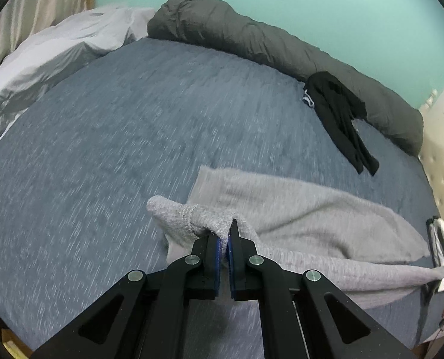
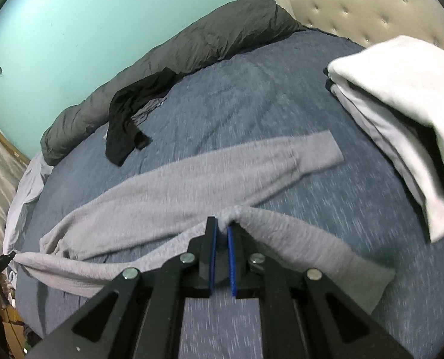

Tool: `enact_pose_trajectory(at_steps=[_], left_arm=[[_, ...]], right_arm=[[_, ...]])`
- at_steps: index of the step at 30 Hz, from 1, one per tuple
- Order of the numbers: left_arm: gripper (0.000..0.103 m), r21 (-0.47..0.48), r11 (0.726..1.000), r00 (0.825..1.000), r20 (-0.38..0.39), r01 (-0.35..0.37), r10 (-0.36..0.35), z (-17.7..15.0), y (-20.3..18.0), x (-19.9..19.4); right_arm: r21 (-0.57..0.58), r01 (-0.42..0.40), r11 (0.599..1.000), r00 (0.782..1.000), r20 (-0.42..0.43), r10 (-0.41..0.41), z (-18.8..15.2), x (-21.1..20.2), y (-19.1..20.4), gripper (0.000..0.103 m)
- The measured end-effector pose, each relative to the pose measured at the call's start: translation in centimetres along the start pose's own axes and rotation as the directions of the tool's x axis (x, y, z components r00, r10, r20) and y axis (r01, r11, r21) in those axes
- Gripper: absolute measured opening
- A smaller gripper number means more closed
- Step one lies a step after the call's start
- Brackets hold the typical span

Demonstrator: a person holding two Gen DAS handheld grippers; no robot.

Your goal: Fold clothes

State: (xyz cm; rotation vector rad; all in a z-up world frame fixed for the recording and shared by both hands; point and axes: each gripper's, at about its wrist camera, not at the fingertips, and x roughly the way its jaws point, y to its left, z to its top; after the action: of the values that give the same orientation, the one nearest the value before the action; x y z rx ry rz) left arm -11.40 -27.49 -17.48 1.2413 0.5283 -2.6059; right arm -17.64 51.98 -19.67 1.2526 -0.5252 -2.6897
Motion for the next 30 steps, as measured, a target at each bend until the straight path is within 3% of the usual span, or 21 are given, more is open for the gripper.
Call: enact_pose_trajectory(at_steps=[8, 17, 30], left_arm=[[0.004, -0.002, 1.0, 1.0, -0.004, -0.023, 0.023, 4.5, -2.1, 3.9], [0.004, 0.025, 0.997, 0.997, -0.04, -0.069, 0.07, 8.0, -4.2, 10.0], [0.005, 0.122, 0.982, 0.977, -0.138, -0.144, 0.161, 7.9, -4.7, 18.8]], right_arm=[[-0.011, 0.037, 0.999, 0.999, 0.017, -0.037, 5.3, 4.1, 1.2, 0.006], [-0.03, 0.109, 0.994, 0.994, -0.027, -0.11, 9.8, 11.3, 1.9, 0.006], [-0.054, 0.197, 0.979, 0.969, -0.138, -0.202, 11.3, 21.8, 2.5, 0.007]])
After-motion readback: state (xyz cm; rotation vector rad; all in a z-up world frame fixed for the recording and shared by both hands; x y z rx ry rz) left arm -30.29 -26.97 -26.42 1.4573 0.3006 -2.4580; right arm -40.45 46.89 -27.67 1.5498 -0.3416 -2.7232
